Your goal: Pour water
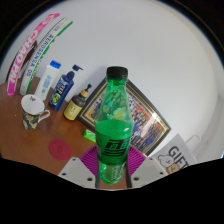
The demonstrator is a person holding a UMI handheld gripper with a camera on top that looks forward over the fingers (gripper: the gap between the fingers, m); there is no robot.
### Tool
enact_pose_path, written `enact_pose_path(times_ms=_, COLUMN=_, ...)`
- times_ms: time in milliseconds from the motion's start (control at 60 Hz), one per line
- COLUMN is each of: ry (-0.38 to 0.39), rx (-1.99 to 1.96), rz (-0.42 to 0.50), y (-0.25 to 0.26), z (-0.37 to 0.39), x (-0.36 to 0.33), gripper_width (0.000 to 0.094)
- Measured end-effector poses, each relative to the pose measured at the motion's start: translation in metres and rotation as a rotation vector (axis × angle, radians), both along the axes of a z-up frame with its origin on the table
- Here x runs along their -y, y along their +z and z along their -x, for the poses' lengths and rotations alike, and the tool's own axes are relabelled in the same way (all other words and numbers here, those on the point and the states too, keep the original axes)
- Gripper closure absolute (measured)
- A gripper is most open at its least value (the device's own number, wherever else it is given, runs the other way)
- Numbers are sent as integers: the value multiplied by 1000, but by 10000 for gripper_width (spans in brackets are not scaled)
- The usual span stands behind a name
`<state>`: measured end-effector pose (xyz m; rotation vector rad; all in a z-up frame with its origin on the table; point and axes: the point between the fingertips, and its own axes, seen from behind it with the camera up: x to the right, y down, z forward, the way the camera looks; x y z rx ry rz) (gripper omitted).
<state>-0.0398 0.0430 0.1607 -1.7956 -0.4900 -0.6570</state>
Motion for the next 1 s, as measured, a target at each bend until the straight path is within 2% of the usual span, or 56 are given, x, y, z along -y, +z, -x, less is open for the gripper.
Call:
enact_pose_path(times_ms=183, ry=107, rx=477, rz=-21, y=37, z=42, x=-30, gripper_width=591)
enact_pose_path(times_ms=333, ry=219, rx=885, rz=1, y=37, z=83, x=-50, gripper_width=591)
enact_pose_path(times_ms=383, ry=235, rx=1014, rz=-4, y=37, z=94, x=-55, gripper_width=592)
enact_pose_path(times_ms=550, ry=225, rx=1318, rz=91, y=32, z=95, x=-71, gripper_width=589)
enact_pose_path(times_ms=717, ry=264, rx=1405, rz=62, y=41, z=107, x=-72, gripper_width=591)
enact_pose_path(times_ms=900, ry=252, rx=1367, rz=89, y=37, z=102, x=-74, gripper_width=591)
enact_pose_path(times_ms=1000, ry=283, rx=1206, rz=118, y=26, z=99, x=-67, gripper_width=590)
